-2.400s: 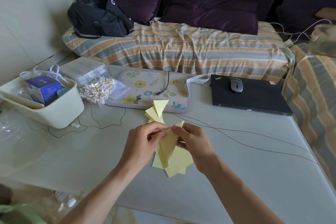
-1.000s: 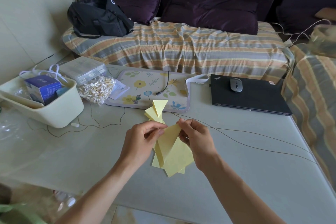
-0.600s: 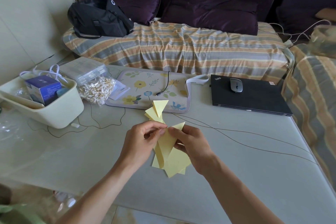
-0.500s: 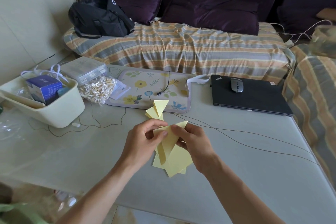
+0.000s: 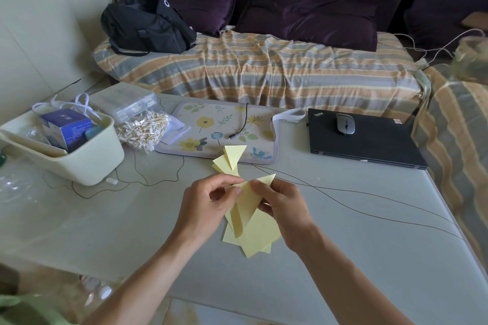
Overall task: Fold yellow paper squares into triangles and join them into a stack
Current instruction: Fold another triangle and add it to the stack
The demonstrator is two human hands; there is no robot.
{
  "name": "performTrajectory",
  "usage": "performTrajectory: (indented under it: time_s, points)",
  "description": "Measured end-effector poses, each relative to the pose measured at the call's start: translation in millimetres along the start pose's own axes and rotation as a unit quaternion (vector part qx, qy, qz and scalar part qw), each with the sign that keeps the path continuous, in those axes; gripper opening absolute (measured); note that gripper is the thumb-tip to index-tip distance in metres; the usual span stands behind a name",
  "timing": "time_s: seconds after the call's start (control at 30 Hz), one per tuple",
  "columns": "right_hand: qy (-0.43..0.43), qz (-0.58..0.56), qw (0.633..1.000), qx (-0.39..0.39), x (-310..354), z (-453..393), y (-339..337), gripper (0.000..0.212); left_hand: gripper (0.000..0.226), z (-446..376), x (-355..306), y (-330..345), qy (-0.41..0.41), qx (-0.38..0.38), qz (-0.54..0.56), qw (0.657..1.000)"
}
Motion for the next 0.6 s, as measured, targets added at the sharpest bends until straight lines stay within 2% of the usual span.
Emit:
performTrajectory:
  time_s: [0.2, 0.3, 0.43, 0.6]
  points:
    - [-0.004, 0.012, 1.000, -0.002, 1.7, 1.2, -0.1, 0.019, 0.019, -1.8, 5.0, 0.0, -0.038, 0.002, 0.029, 0.999]
    - [-0.007, 0.047, 0.999, 0.008, 3.0, 2.6, 2.9, 0.020, 0.011, -1.8, 8.1, 1.7, -0.081, 0.012, 0.062, 0.995]
    - [0.002, 0.075, 0.997, 0.010, 1.0, 1.5, 4.0, 0.022, 0.007, -2.1, 10.4, 1.6, -0.097, 0.017, 0.061, 0.993]
    - [0.015, 0.014, 0.999, -0.042, 2.6, -0.9, -5.2, 0.024, 0.007, -2.9, 13.4, 0.6, -0.101, 0.015, 0.051, 0.993]
Point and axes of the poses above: each hand's wrist, its own z-axis away from the middle knuckle, its own y-axis out of the palm, x = y × z, the point moved 6 cm from there along -z, towards the middle knuckle, and after that the axes turned 5 degrees about -y, right-handed, at the moved point
